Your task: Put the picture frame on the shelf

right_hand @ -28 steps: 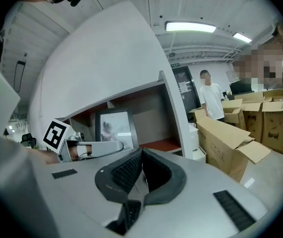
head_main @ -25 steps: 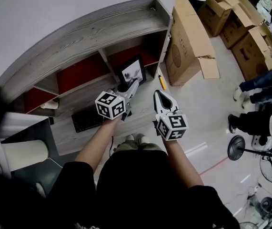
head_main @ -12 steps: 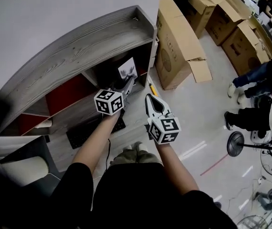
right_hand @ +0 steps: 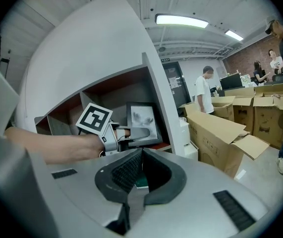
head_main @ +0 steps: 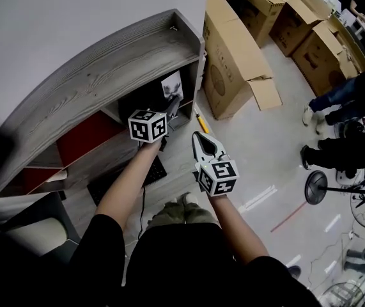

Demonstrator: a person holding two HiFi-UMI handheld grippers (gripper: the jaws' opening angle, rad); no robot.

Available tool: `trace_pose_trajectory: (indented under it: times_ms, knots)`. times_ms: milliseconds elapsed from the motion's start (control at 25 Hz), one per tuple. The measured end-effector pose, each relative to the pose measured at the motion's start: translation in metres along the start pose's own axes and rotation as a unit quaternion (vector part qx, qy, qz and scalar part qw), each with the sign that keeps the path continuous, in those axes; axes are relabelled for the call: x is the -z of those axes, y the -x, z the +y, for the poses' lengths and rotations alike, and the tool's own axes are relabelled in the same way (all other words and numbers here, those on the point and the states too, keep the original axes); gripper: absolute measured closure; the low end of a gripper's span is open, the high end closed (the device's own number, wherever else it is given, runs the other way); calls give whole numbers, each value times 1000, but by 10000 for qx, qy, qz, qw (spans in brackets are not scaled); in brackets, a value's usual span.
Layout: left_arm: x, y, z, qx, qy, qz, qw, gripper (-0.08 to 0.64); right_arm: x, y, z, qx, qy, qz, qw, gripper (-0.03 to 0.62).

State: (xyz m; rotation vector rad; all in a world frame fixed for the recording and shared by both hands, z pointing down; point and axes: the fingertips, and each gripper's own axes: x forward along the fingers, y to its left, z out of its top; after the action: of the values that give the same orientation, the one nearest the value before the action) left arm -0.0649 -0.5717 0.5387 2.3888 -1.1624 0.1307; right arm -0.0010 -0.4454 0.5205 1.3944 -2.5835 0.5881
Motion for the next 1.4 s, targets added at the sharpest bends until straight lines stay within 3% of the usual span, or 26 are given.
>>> trace_pose_trajectory:
  times_ms: [600,800,1040,1200,1400]
  knots:
    - [1,-22,26,-90,379,712,9967,531,32,5,-7,28,-95,288,9995,580]
    - [1,-26,31,-253,311,814,9959,507,34,11,-19,139,-268,276,9992,580]
    - [-1,-26,47,-668,338,857,9935,384,32,13,-20,73,-148,279,9995,580]
    - [1,-26,58,-825,168,1001,9914,317,35,15,-15,36,-163,292,9994,580]
    - [-11,-27,68,-1115,-382,929,9887,307,44,20,-12,15,-160,366,9992,580]
